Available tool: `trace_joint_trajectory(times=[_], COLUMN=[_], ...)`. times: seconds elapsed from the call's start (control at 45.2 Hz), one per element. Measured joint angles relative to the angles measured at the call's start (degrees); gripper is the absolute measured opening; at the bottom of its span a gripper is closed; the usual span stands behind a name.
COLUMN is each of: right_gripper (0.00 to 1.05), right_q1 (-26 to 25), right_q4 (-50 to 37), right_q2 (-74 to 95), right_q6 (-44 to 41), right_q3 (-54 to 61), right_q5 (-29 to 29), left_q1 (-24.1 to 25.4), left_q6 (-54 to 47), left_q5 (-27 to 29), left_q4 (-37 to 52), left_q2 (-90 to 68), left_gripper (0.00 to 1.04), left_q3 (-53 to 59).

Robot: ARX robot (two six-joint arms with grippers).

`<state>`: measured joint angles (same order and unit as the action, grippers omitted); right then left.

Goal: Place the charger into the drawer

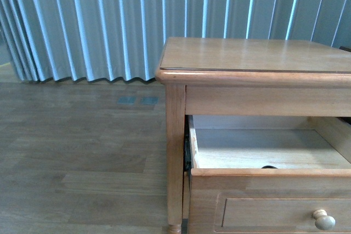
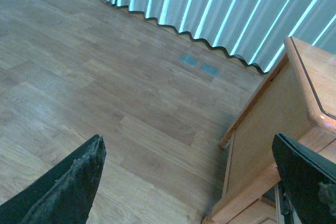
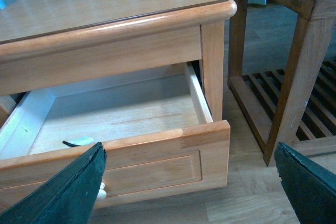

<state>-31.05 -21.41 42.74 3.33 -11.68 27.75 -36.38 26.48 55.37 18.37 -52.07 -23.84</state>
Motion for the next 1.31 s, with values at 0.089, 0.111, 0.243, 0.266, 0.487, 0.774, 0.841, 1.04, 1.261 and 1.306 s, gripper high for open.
trace_joint_trajectory(times=[0.089,0.111,0.243,0.266,0.487,0.774,0.841,1.04,1.261,1.306], right_gripper=[0.96,0.96,0.96,0.96,0.96,0.96,0.96,0.96,0.96,0.96], right_q1=[0.00,0.00,0.00,0.00,-0.02,-0.04,-0.04,-0.04,-0.04,-0.04], right_q4=[0.00,0.00,0.00,0.00,0.00,0.00,0.00,0.00,0.00,0.00], right_q2=[0.00,0.00,0.00,0.00,0.02,0.00,0.00,0.00,0.00,0.00], right_q6=[0.00,0.00,0.00,0.00,0.00,0.00,0.00,0.00,0.00,0.00], right_q3=[0.00,0.00,0.00,0.00,0.00,0.00,0.00,0.00,0.00,0.00], right_q5=[0.11,0.11,0.09,0.09,0.13,0.17,0.17,0.17,0.17,0.17], left_q1=[0.00,0.00,-0.02,0.00,6.54,17.42,19.39,25.33,29.00,30.60], left_q6=[1.09,1.22,1.70,1.75,-14.60,-24.92,-25.22,-25.66,-25.90,-25.94], left_q5=[-0.07,-0.07,-0.07,-0.07,-23.80,-37.18,-39.15,-44.83,-48.24,-50.82], left_q4=[0.00,0.00,0.00,0.00,9.92,7.02,6.10,2.58,-0.50,-1.29], left_q2=[0.22,0.22,0.22,0.22,6.64,17.55,19.61,26.16,30.99,31.95], left_gripper=[0.99,0.99,0.99,0.99,0.74,0.28,0.17,0.04,0.04,0.04], left_q3=[0.04,0.04,0.04,0.04,7.48,15.15,16.20,19.12,20.79,20.98])
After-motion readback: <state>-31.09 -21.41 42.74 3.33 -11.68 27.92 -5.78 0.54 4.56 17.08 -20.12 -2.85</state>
